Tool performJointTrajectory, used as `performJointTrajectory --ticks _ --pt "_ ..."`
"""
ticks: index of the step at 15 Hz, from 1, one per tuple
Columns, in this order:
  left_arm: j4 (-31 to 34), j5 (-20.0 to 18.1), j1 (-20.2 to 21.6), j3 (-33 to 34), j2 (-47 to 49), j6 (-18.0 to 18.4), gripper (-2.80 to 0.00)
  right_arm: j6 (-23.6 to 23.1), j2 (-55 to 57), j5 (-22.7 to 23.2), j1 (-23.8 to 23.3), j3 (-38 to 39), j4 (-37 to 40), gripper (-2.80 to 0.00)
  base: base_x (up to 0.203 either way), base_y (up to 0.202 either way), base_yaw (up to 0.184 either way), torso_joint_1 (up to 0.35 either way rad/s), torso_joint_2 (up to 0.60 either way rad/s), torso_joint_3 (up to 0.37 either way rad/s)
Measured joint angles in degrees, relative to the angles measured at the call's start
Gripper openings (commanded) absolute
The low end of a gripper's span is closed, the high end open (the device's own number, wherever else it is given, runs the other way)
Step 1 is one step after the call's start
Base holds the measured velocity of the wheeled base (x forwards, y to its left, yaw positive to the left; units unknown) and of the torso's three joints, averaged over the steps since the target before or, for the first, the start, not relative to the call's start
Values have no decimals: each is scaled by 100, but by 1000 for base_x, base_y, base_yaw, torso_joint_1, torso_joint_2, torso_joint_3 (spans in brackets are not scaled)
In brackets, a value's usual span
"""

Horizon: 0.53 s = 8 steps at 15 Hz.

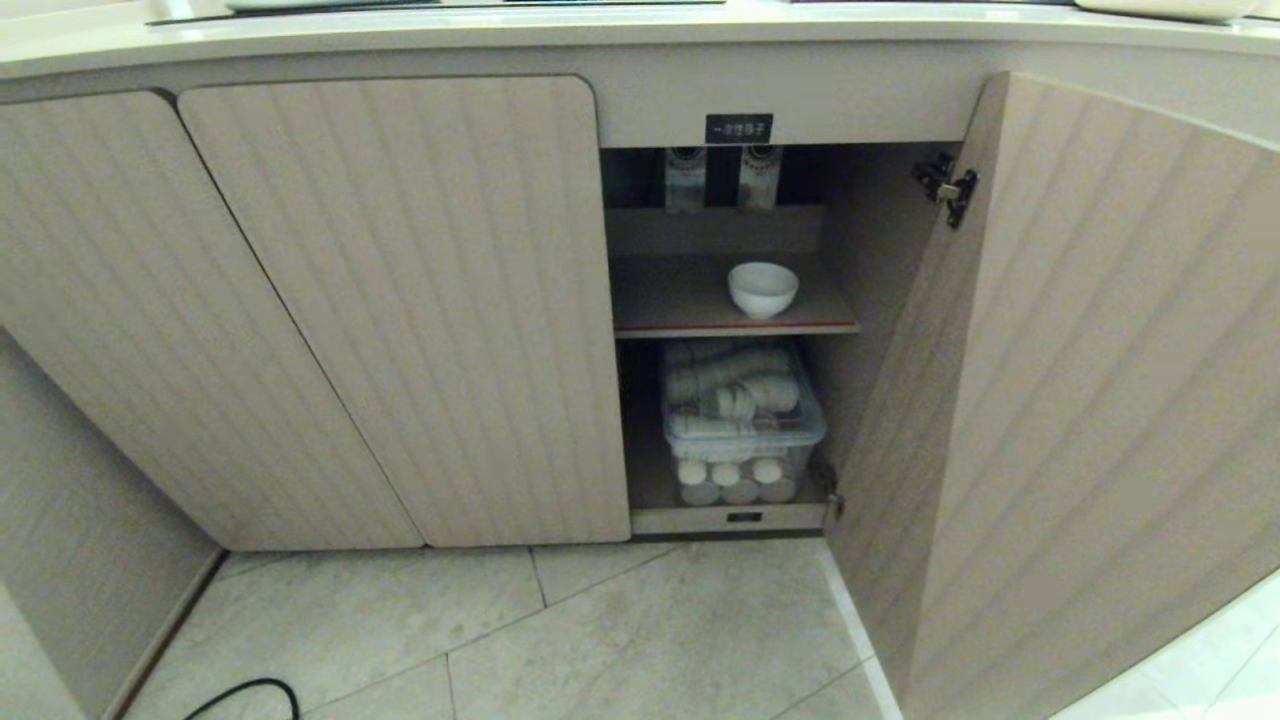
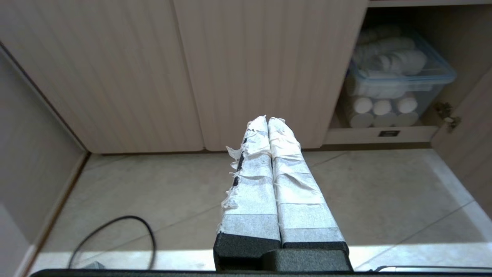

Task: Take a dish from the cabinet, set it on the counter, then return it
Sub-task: Take the bowl from the cabinet

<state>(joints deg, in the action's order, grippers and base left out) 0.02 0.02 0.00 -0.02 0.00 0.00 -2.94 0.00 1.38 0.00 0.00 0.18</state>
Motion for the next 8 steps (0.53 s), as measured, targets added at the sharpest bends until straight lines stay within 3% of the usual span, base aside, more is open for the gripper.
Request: performJointTrajectory --ticks 5,8 --pt "-2 -2 0 1 0 0 -280 -1 0 0 0 0 0 -280 0 190 -10 0 3 1" --pt "-2 -2 0 2 0 2 -280 -1 0 0 0 0 0 -280 0 68 -5 2 2 3"
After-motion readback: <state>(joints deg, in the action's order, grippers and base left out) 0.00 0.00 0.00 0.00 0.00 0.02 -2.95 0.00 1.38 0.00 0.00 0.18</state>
